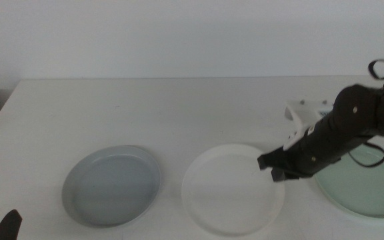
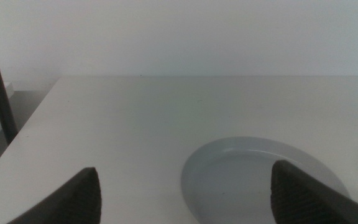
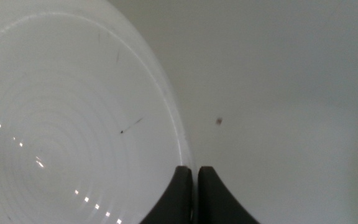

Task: Stack the three bowls on top of each other.

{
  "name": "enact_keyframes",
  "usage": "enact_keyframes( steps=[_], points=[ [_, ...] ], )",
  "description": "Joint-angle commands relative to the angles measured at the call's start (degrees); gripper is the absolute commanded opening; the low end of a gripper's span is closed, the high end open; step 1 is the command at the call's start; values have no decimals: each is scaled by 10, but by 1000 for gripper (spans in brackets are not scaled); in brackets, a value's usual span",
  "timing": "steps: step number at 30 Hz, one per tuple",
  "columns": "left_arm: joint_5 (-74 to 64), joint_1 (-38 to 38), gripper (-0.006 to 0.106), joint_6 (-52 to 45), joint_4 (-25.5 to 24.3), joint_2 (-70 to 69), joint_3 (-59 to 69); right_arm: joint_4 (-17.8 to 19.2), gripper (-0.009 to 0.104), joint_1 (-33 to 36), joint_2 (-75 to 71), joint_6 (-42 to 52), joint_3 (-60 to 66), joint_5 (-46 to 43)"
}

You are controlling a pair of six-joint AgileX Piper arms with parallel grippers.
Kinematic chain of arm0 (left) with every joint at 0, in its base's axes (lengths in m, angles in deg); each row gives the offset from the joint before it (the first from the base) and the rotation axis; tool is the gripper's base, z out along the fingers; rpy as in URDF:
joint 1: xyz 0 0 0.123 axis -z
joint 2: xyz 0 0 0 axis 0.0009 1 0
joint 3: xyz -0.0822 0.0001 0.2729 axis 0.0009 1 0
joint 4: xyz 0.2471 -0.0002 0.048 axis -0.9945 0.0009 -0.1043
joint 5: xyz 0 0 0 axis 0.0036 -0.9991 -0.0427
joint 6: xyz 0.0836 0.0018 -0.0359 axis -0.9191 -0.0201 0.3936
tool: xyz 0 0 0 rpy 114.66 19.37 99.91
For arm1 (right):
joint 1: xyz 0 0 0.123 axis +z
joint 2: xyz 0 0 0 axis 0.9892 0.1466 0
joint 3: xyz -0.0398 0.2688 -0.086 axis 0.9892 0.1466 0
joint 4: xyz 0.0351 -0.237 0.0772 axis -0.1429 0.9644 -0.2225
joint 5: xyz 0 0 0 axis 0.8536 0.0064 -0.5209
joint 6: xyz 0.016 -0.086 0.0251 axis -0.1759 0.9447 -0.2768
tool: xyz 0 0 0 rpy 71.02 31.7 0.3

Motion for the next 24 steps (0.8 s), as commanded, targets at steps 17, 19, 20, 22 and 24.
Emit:
enact_keyframes(
  steps=[17, 19, 20, 22, 24],
  points=[
    [45, 0, 105, 3, 2, -8, -3, -82, -1, 35, 13, 52, 13, -83],
    [45, 0, 105, 3, 2, -8, -3, -82, -1, 35, 25, 56, 13, -86],
    [45, 0, 105, 3, 2, -8, -3, -82, -1, 35, 30, 56, 13, -86],
    [45, 0, 105, 3, 2, -8, -3, -80, 1, 35, 33, 56, 13, -85],
    [45, 0, 105, 3, 2, -8, -3, -80, 6, 35, 33, 56, 12, -85]
  ],
)
